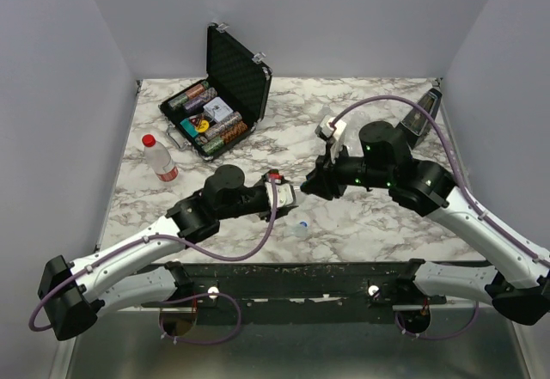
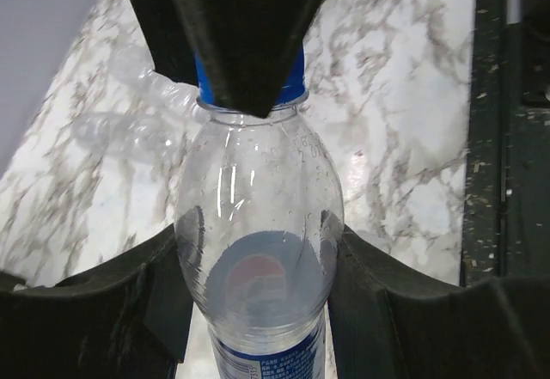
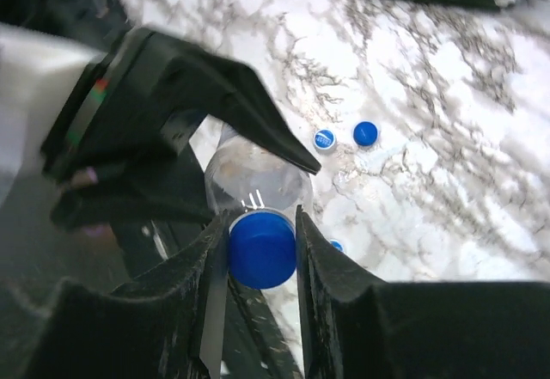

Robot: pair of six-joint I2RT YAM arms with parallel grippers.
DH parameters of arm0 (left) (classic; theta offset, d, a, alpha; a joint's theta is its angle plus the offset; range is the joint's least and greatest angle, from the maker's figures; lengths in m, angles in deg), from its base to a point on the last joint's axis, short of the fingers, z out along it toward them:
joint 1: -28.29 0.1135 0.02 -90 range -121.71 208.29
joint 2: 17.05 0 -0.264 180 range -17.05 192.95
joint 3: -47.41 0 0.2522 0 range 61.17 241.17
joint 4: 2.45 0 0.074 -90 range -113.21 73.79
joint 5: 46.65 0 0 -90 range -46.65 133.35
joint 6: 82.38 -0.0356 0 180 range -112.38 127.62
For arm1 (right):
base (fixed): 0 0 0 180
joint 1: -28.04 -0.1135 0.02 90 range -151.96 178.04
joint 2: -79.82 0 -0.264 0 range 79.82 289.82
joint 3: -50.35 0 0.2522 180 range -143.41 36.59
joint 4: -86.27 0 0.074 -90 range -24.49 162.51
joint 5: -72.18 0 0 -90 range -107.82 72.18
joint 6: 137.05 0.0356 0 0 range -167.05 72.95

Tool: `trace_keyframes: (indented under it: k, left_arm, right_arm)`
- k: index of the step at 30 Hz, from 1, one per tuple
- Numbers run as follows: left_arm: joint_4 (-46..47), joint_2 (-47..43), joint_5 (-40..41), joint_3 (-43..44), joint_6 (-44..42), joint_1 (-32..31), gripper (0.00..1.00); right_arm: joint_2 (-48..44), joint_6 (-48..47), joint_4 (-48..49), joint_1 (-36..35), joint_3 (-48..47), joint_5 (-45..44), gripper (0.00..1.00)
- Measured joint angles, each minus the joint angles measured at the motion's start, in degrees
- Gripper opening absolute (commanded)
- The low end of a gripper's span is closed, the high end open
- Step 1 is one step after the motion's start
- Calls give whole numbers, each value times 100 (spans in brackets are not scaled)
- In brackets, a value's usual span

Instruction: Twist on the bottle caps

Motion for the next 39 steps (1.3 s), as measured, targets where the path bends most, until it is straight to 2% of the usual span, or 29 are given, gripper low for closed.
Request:
trace_keyframes:
  k: [3,8,12,15,17,19,24,28,32,39]
  left_arm:
    - [138,-55,1084,-140,-175,-313,0]
    - [404,-35,2712,-240,-420,-850,0]
    - [468,55,3711,-240,-448,-848,0]
    - [476,140,4199,-240,-367,-671,0]
    - [474,142,4151,-240,-275,-573,0]
    - [490,136,3864,-240,-155,-444,0]
    - [494,133,2514,-238,181,26,0]
    - [533,133,1971,-238,468,101,0]
    - [964,111,2124,-332,929,229,0]
    - [2465,-446,3279,-1591,1746,715,0]
  right_arm:
    - [155,1158,177,2,0,-625,5]
    - [214,2380,452,22,35,-1381,7]
    - [101,2660,501,4,37,-1576,29]
    - [-186,2496,509,-37,39,-1563,50]
    - [-446,2114,562,-50,39,-1528,63]
    - [-719,1537,632,-48,39,-1410,69]
    - [-1331,-197,778,-50,240,-811,73]
    - [-1751,-870,782,-52,542,-669,73]
    - [-1923,-1198,861,-52,927,-697,73]
    - [-2138,-1287,1060,-52,1727,-774,73]
